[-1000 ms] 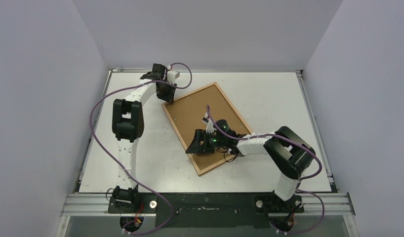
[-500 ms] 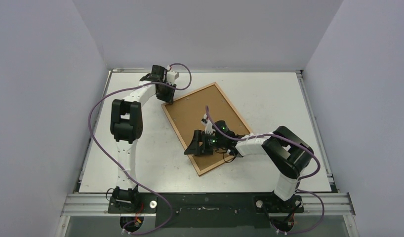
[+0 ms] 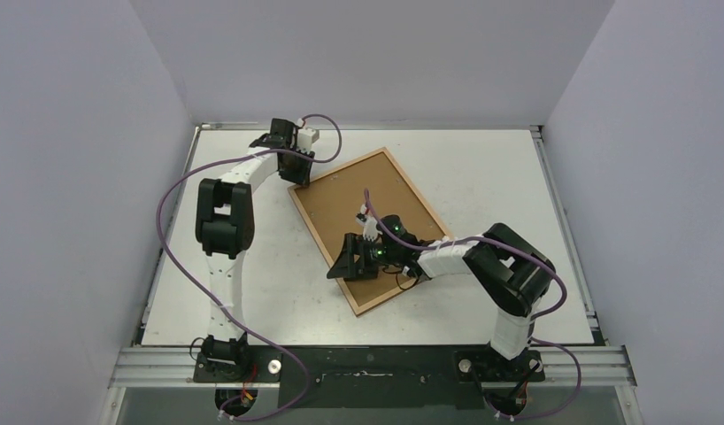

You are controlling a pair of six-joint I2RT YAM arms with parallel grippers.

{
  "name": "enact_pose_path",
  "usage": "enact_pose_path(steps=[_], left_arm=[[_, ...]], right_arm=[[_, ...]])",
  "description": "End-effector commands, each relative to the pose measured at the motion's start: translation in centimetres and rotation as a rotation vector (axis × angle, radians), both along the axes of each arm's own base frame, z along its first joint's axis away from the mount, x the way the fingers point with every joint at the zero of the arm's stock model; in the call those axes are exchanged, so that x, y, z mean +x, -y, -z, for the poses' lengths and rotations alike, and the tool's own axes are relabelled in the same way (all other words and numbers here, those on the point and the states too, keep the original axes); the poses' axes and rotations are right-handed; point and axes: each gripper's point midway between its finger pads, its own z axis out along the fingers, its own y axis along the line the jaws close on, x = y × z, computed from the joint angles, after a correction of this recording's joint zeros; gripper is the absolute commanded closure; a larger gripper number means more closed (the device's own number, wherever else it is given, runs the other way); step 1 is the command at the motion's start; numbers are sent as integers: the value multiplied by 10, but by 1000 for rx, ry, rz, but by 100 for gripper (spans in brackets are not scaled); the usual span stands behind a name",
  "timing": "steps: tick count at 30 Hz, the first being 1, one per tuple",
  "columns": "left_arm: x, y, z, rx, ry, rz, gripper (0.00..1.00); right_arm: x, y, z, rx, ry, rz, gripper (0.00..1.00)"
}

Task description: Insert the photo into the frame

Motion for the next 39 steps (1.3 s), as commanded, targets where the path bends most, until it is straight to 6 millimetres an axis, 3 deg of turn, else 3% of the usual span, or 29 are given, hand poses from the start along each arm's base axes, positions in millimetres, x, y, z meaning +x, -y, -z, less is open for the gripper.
enact_pose_path(steps=[1, 9, 13, 17, 20, 22, 25, 30, 35, 39], left_arm=[[-20, -12, 6, 23, -75, -70, 86], [-26, -10, 6, 11, -88, -67, 86], [-28, -10, 9, 13, -96, -65, 86], [-26, -11, 9, 21, -96, -63, 86], [-24, -14, 8, 25, -97, -67, 86], [-21, -16, 7, 26, -95, -71, 86], [-19, -15, 6, 26, -95, -71, 86], [-17, -15, 6, 26, -98, -75, 86], [-17, -14, 5, 27, -98, -78, 87], [-18, -13, 5, 25, -101, -81, 87]], right_arm=[[3, -1, 19, -58, -1, 13, 26], [23, -7, 18, -80, 66, 49, 28], [28, -13, 6, -55, 114, 52, 28], [30, -21, -34, 48, 199, 42, 28], [30, -12, -69, 107, 275, 61, 28], [30, -2, -77, 91, 304, 78, 28], [27, 14, -69, 23, 310, 103, 26], [17, 32, -28, -96, 246, 84, 26], [6, 36, -2, -144, 186, 39, 26], [2, 35, 8, -151, 158, 12, 27]])
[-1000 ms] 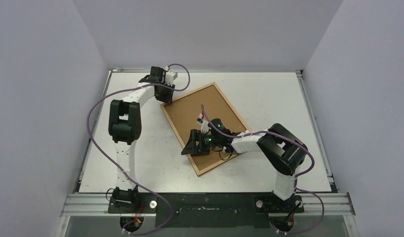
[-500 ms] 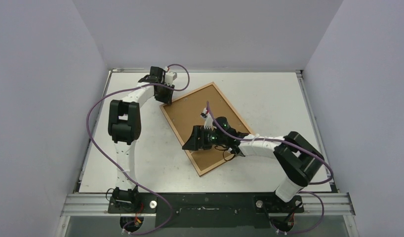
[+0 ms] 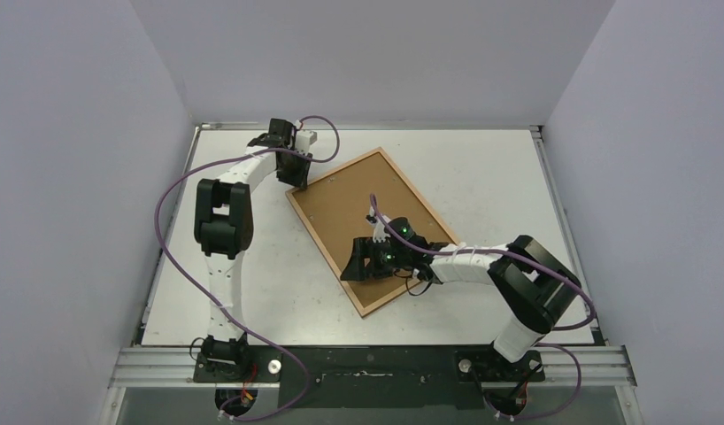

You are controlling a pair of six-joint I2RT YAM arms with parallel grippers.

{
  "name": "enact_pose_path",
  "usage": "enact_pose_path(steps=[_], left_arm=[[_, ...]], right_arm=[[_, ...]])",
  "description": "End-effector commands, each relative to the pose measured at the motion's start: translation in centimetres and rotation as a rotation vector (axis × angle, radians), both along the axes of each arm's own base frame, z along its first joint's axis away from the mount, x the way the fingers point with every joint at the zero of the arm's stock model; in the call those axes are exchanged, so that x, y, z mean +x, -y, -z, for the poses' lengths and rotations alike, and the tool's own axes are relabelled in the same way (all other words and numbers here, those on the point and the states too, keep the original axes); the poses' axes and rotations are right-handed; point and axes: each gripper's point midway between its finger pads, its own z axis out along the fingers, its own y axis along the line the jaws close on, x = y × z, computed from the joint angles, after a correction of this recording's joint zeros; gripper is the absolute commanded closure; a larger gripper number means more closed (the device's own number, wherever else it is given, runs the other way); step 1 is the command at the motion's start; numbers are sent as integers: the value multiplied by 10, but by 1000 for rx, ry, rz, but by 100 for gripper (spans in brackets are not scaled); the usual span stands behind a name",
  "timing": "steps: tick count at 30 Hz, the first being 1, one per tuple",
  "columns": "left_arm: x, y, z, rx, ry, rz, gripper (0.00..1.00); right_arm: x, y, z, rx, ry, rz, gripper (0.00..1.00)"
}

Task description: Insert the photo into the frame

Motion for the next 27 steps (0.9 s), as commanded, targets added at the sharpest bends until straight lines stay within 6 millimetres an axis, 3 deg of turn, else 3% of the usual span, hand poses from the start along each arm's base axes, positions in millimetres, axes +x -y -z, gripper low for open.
enact_pose_path(steps=[1, 8, 11, 17, 22, 27], left_arm=[[-7, -7, 6, 16, -54, -57, 87], [-10, -4, 8, 4, -67, -60, 88], [-15, -2, 8, -10, -81, -59, 89], [-30, 6, 2, -58, -99, -42, 89], [-48, 11, 4, -104, -137, -31, 89], [-56, 13, 3, -129, -145, -21, 89]], right_arm=[[-2, -2, 4, 6, 5, -38, 27], [1, -15, 11, 25, -8, -68, 27], [12, -24, -1, 60, 21, -77, 27], [76, -32, -56, 94, 214, -22, 23], [122, -56, -51, 90, 293, -47, 21], [154, -84, -36, 88, 328, -82, 21]])
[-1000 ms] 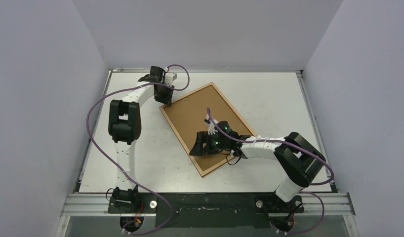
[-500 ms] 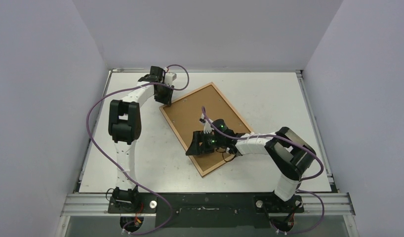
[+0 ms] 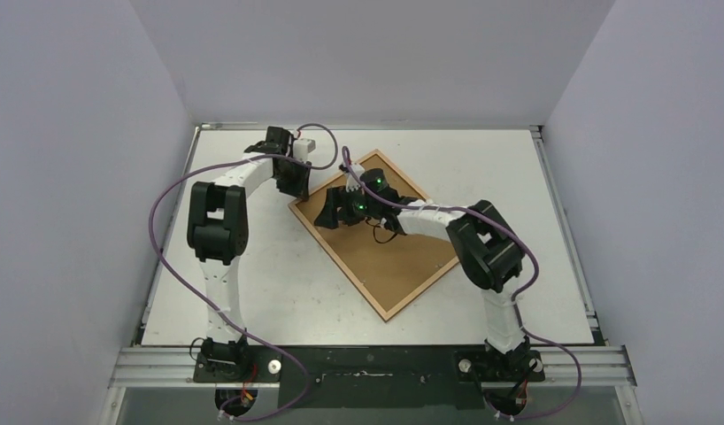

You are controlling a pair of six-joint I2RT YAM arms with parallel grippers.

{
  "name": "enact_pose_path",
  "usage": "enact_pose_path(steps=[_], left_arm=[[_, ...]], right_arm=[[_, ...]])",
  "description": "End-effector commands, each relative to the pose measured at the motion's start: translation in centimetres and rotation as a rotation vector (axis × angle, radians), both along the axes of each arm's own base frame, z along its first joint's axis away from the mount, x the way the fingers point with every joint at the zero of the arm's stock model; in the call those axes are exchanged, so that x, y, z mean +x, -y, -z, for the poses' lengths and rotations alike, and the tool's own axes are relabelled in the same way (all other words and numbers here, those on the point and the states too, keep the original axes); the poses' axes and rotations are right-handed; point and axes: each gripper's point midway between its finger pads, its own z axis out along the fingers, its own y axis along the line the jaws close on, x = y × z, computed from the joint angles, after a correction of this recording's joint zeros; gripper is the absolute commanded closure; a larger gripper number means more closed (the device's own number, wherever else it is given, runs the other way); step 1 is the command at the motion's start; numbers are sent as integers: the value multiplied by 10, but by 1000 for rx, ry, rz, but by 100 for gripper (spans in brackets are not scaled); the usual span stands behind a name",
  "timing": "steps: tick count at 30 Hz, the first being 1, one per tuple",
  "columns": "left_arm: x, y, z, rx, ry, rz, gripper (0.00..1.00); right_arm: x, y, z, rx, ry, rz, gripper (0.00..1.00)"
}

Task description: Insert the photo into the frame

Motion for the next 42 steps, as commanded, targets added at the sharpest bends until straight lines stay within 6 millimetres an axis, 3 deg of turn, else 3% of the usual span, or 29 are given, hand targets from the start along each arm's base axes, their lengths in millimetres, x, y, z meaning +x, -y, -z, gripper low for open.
enact_pose_path(steps=[1, 11, 22, 32, 42], left_arm=[[-22, 4, 1, -56, -78, -15, 89], [-18, 1, 2, -61, -90, -19, 90], [-18, 1, -1, -60, -90, -28, 90], [-16, -2, 2, -48, -84, -34, 91], [-10, -6, -1, -46, -72, -46, 91]], right_arm=[[21, -21, 15, -13, 62, -48, 21], [19, -45, 40, 22, 15, -73, 21], [-7, -65, 52, 31, -21, -127, 23], [-20, -64, 35, 33, -21, -140, 24], [-23, -61, -14, 136, 3, -155, 25]])
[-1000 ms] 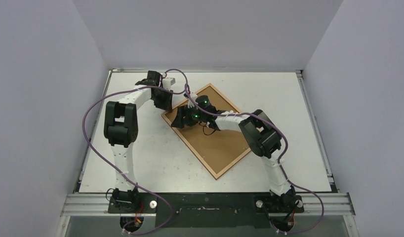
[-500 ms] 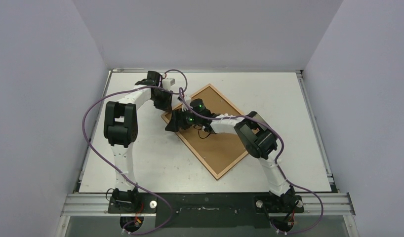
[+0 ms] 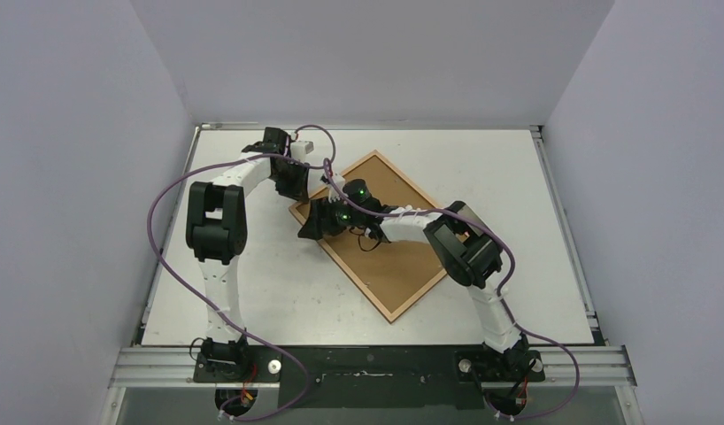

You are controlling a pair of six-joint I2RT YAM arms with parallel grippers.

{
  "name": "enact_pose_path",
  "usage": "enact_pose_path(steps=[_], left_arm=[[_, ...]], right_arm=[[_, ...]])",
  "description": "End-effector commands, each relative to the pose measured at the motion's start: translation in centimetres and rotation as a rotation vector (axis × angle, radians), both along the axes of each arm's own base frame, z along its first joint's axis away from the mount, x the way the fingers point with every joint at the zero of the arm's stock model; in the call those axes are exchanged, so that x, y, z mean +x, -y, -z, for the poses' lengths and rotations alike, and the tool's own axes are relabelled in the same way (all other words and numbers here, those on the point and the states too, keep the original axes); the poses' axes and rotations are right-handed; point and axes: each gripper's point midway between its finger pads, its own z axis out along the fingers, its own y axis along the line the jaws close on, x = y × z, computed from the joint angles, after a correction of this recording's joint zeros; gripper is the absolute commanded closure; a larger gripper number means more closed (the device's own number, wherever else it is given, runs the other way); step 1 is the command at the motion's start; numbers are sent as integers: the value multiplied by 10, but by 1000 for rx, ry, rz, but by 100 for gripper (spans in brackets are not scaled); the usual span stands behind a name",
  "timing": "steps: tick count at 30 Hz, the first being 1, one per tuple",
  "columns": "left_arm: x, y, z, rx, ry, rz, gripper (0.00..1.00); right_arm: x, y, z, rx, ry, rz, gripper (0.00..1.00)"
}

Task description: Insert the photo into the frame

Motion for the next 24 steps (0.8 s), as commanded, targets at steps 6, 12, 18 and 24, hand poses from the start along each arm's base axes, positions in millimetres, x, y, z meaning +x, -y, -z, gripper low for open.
enact_pose_path(steps=[6, 12, 18, 24], left_arm=[[12, -6, -18, -17, 9, -56, 81], [22, -12, -58, -86, 46, -105, 46], [-6, -29, -70, -86, 10, -39, 42], [-48, -46, -35, -13, -80, -22, 47]], right_arm=[[11, -2, -57, 110, 42, -7, 24], [19, -2, -48, 103, 43, 6, 24], [24, -1, -48, 111, 45, 9, 24], [31, 7, -36, 74, 46, 13, 24]])
